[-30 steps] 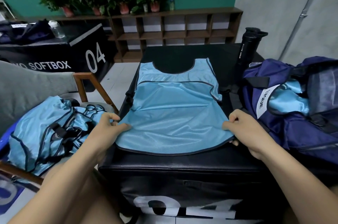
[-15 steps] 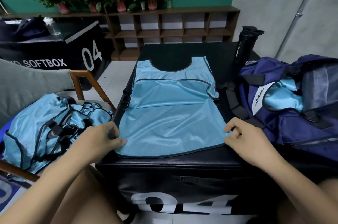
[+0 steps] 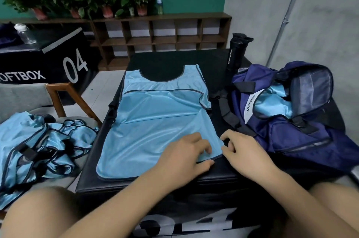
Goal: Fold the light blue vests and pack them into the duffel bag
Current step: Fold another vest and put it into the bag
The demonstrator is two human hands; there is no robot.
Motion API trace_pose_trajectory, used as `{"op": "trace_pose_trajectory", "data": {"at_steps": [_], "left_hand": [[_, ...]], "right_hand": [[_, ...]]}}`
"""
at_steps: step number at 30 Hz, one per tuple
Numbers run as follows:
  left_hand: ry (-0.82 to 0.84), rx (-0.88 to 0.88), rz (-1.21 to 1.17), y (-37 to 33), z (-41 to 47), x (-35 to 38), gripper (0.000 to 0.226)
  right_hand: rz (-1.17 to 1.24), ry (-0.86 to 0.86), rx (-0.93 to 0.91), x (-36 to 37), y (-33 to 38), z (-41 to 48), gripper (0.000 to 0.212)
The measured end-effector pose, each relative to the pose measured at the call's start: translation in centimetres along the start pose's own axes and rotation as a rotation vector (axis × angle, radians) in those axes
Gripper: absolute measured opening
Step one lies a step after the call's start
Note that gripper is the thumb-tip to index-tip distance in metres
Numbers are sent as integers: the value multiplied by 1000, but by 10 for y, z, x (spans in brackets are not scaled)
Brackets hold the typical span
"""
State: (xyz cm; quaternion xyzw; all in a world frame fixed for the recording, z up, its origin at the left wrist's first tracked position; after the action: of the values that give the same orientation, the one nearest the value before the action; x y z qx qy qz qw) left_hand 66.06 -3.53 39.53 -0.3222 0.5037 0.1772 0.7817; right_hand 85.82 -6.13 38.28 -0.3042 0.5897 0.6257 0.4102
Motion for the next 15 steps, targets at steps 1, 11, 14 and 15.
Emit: {"op": "trace_pose_trajectory", "data": {"at_steps": [1, 11, 14, 15], "left_hand": [[-16, 4, 27, -10, 8, 10, 32], [-114, -81, -39, -6, 39, 31, 8], [-109, -73, -280, -3, 30, 18, 8], [-105, -73, -322, -3, 26, 16, 11]], "right_hand": [[20, -10, -9, 0, -2, -1, 14], [62, -17, -111, -4, -11, -9, 43], [106, -48, -165, -3, -1, -3, 52], [119, -66, -190, -2, 3, 0, 52]]}}
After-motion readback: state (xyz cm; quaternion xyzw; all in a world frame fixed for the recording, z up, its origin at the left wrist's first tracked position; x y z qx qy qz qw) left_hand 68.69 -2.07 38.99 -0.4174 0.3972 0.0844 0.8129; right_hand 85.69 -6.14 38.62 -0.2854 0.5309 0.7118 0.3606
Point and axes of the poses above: each hand's wrist, its own z-axis towards the middle knuckle, its own x-axis out of the palm, y = z × x, the point moved 5 cm from there along z, towards the middle knuckle, and after that the axes turned 3 degrees about z, right-handed, at the moved point
